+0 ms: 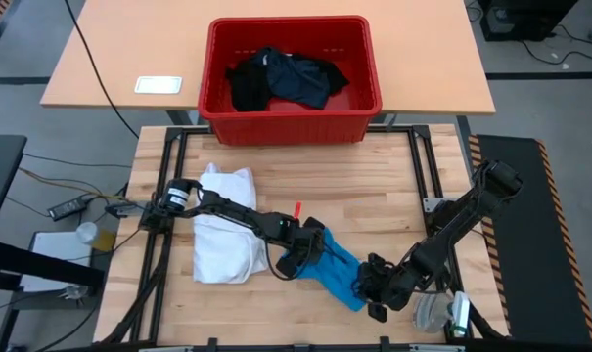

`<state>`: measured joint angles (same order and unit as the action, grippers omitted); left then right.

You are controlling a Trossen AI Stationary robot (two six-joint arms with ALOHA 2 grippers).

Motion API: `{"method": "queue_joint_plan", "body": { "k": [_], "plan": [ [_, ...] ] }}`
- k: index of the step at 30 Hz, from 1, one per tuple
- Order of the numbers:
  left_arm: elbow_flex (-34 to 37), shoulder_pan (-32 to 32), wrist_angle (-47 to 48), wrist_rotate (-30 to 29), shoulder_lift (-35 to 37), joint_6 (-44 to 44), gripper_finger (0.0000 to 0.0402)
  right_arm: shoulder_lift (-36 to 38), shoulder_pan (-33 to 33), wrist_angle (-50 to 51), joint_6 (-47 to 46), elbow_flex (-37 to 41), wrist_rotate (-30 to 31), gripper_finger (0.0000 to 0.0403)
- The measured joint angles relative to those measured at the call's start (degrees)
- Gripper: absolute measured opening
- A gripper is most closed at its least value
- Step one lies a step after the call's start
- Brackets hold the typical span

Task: Fold laundry
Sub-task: Fold the blue underwear

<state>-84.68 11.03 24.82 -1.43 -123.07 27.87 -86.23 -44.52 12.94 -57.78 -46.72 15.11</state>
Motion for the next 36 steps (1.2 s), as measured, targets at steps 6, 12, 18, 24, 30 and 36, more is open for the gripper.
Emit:
{"method": "queue_joint_plan", "body": {
  "k": [6,12,18,24,30,36],
  "plan": [
    [0.0,0.1,0.0,0.1,0.0,0.0,0.0182,0.7,0.8,6.4,0.2,0.0,-4.1,0.0056],
    [0.0,0.2,0.0,0.1,0.0,0.3,0.0182,1.1,3.1,10.9,0.7,0.0,-9.5,0.0147],
    [0.0,0.2,0.3,0.1,0.0,0.3,0.0182,7.1,5.7,23.5,-6.2,0.0,-16.1,0.0229],
    [0.1,0.2,2.5,0.9,0.0,-0.6,0.0182,9.6,3.8,20.8,-8.0,0.0,-8.3,0.0248],
    [0.0,0.2,4.3,0.8,0.0,-1.5,0.0182,9.5,-0.3,9.0,1.0,0.0,9.1,0.0236],
    [0.2,-0.2,6.4,0.6,1.9,-2.5,0.0182,1.7,-2.0,-3.5,16.7,0.0,17.3,0.0228]
  ]
}}
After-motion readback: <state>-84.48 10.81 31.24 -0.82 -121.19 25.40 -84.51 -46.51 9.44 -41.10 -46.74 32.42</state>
